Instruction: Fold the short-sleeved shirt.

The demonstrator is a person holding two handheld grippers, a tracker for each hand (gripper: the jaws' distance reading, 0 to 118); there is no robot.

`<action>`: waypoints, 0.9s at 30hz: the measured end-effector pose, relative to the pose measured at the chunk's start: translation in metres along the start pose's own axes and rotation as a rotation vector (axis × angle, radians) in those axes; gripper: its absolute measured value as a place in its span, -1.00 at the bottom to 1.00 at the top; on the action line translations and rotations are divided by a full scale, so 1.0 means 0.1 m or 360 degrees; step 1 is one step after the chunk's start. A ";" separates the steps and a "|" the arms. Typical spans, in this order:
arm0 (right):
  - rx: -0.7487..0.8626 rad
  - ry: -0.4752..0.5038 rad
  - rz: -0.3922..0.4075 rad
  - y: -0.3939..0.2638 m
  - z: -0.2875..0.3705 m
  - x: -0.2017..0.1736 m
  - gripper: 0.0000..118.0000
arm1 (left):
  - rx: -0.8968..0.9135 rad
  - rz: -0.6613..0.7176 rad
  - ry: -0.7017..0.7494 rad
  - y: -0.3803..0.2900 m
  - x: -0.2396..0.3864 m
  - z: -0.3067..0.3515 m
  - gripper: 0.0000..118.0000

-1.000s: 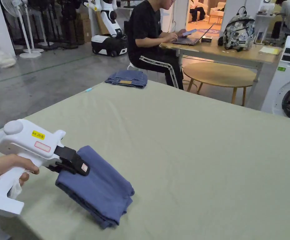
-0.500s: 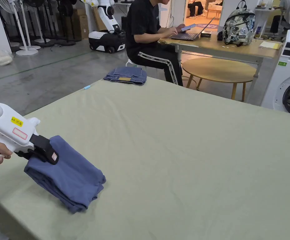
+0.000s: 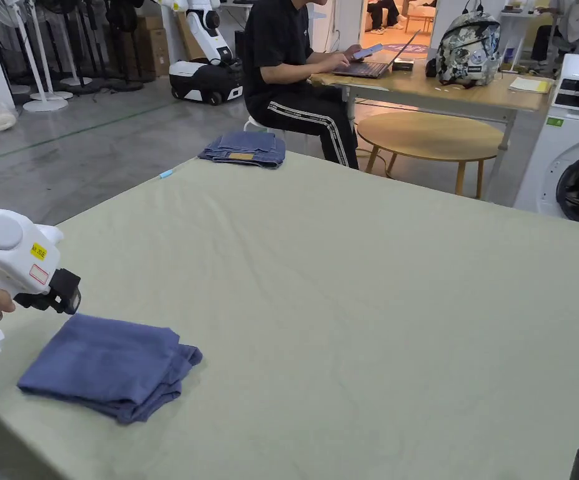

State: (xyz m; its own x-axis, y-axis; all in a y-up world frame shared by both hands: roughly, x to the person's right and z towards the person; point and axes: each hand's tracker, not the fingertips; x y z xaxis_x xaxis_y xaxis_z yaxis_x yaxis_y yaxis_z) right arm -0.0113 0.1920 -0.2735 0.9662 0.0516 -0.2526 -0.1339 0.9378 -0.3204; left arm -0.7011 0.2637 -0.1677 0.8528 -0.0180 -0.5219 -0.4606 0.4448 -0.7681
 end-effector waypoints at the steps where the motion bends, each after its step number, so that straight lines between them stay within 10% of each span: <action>1: -0.0002 -0.0002 0.0000 -0.01 0.01 0.00 -1.00 | 0.0009 0.0011 -0.0042 0.00 -0.01 -0.01 -0.38; 8: -0.0010 0.0004 -0.0035 -0.04 0.00 0.05 -1.00 | 0.0127 -0.0001 -0.0408 -0.35 0.54 -0.10 -0.48; 15: 0.0013 -0.0016 -0.0055 -0.02 0.05 0.18 -1.00 | 0.0445 -0.0107 -0.0524 -0.71 1.41 -0.11 -1.00; 27: 0.0062 -0.0128 -0.0119 0.06 0.20 0.59 -1.00 | 0.0994 -0.0462 -0.0609 -1.40 3.46 0.22 -1.00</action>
State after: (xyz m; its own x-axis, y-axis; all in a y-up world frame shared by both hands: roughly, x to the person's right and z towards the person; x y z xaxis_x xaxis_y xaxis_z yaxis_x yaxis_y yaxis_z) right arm 0.0494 0.2075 -0.2723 0.9879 0.0070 -0.1548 -0.0537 0.9526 -0.2995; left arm -0.3363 0.2150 -0.2328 0.9955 0.0487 -0.0815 -0.0800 0.8923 -0.4443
